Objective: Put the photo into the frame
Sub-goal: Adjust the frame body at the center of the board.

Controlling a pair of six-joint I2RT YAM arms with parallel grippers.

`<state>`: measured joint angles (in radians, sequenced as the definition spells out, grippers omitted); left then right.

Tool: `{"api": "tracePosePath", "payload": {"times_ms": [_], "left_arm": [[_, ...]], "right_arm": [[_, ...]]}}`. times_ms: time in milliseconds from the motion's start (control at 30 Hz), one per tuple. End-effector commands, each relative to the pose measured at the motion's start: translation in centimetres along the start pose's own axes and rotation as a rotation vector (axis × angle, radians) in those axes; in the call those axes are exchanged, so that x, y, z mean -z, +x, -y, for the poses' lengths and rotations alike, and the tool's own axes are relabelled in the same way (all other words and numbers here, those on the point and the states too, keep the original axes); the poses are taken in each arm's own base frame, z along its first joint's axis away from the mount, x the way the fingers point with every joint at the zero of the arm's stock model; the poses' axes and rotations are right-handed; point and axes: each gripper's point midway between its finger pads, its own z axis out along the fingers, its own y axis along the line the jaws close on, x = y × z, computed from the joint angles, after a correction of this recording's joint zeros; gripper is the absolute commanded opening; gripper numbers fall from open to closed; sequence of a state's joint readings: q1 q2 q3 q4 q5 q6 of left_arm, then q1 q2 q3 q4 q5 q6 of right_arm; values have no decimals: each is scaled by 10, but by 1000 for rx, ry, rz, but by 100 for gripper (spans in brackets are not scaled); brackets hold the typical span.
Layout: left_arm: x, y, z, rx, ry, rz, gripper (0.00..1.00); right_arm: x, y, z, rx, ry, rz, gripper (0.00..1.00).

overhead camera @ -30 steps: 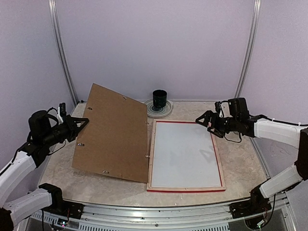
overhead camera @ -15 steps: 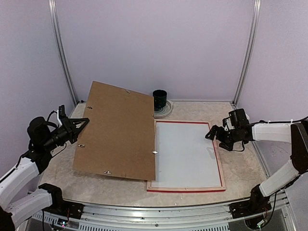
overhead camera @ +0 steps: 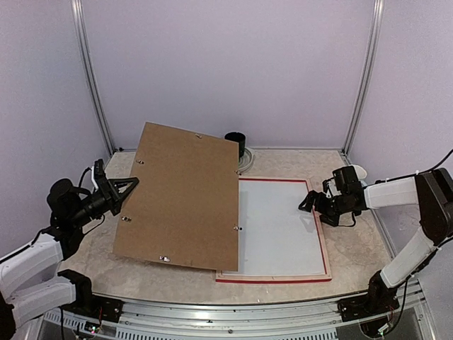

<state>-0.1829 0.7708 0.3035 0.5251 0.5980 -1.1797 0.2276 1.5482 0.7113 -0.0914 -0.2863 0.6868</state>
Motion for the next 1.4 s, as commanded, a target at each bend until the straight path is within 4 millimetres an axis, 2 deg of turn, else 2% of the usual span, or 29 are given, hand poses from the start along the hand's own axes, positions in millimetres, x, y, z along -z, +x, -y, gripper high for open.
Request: {"api": "tracePosePath", "payload": {"times_ms": [0,233,600,800,1167,1300,1367], "left_arm": [[-3,-2,30,-41,133,31,0],[-12,9,24,-13,140,15,0],[-10,6,6,-11,69,75,0],[-11,10,1,-5,62,66,0],[-10,12,-4,-6,54,68,0],[-10,14,-7,-9,56,67,0],[-9,15,-10,-8,56,68,0]], "right_arm": [[-9,11,-3,32,-34,-38,99],[-13,18,-30,108,-78,-55,99],[-20,30,-71,187,-140,-65,99],[-33,23,-82,222,-121,-49,99],[-43,24,-129,283,-207,-66,99],[-44,25,-137,299,-198,-68,99],[-39,22,-133,301,-163,-55,99]]}}
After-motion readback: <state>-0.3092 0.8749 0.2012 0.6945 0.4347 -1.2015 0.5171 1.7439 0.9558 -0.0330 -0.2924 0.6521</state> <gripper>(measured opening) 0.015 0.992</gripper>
